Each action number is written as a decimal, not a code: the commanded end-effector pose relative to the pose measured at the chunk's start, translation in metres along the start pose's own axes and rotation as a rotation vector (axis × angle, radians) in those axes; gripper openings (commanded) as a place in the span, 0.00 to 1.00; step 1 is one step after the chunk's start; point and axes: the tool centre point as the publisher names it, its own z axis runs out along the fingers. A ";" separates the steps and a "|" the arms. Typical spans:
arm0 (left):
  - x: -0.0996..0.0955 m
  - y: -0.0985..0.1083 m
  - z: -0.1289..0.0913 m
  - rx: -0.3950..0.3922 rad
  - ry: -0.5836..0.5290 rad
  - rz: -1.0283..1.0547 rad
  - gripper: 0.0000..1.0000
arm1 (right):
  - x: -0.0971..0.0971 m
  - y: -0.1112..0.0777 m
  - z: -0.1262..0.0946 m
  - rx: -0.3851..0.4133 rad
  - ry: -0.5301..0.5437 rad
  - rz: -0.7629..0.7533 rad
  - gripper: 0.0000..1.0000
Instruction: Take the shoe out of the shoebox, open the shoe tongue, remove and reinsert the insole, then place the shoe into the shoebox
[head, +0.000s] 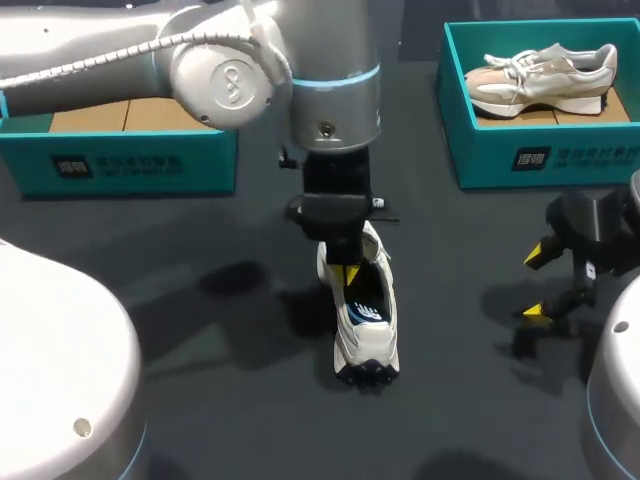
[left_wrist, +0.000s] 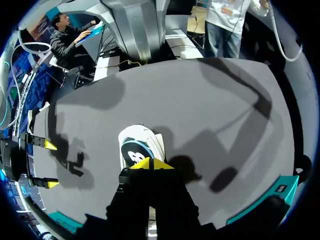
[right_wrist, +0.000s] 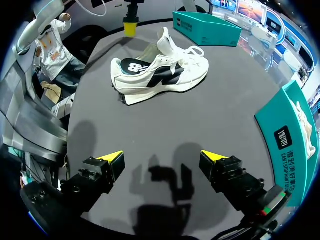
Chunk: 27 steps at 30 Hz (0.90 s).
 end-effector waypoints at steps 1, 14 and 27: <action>-0.009 0.008 0.020 0.016 0.106 0.013 0.00 | 0.002 0.000 -0.001 0.002 -0.004 0.000 1.00; -0.010 0.012 0.053 0.042 0.104 0.049 0.00 | 0.002 0.000 -0.001 0.002 -0.004 0.000 1.00; -0.011 0.010 0.077 0.054 0.097 0.066 0.00 | 0.002 0.000 -0.001 0.002 -0.004 0.000 1.00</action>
